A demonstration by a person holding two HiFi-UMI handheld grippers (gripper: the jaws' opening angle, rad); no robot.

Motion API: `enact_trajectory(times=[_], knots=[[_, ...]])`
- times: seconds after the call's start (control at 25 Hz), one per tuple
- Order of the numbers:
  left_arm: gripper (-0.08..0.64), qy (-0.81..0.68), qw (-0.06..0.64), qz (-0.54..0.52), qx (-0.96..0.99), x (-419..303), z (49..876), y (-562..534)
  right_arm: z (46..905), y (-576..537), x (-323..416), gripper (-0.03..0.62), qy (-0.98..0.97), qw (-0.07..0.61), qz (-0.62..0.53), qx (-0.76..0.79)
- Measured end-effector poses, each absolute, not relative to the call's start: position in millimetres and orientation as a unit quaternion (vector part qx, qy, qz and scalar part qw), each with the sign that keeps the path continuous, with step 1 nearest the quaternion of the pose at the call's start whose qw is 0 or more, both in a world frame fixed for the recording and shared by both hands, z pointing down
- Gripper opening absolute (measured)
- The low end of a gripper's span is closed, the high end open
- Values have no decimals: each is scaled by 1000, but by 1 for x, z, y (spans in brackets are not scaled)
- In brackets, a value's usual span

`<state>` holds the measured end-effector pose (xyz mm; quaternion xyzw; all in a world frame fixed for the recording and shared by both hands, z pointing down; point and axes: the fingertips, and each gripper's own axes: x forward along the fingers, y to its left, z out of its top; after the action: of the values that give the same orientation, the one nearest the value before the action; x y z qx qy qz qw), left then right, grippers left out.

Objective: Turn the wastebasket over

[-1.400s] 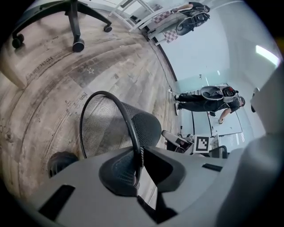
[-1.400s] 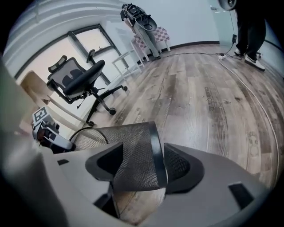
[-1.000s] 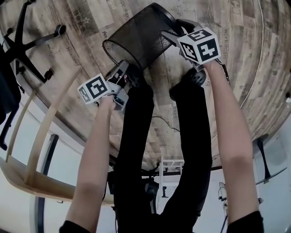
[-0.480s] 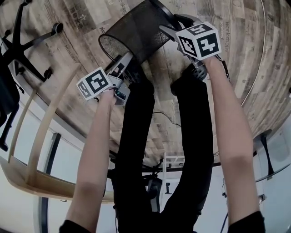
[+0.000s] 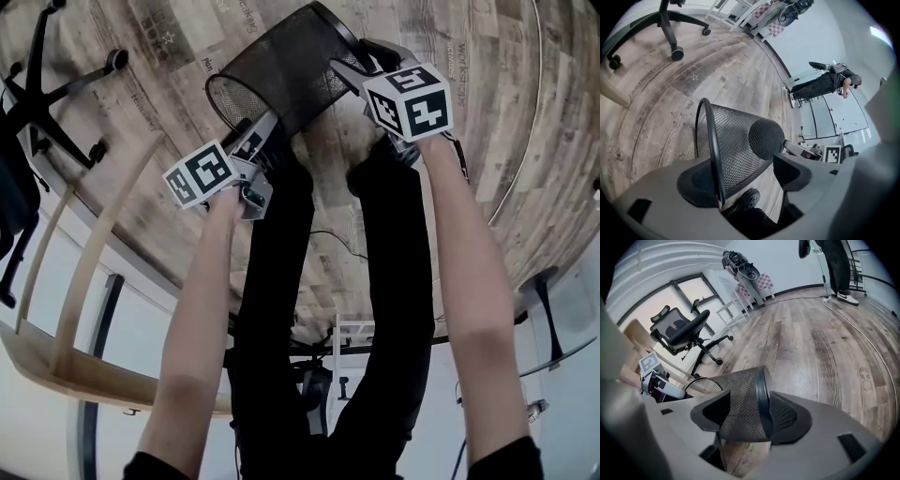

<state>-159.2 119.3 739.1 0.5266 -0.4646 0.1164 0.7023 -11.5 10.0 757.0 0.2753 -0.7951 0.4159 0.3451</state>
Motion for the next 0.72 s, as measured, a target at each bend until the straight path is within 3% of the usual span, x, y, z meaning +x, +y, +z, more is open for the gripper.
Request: enact_trajectory(times=[0.16,0.72], knots=[[352,-465,703,105,528,-149,736,114,741,-3,1,252,-795,332,415,292],[351,-465,704,16,536,-72,751,56,678,-77,54,250,-820,365,322,300]])
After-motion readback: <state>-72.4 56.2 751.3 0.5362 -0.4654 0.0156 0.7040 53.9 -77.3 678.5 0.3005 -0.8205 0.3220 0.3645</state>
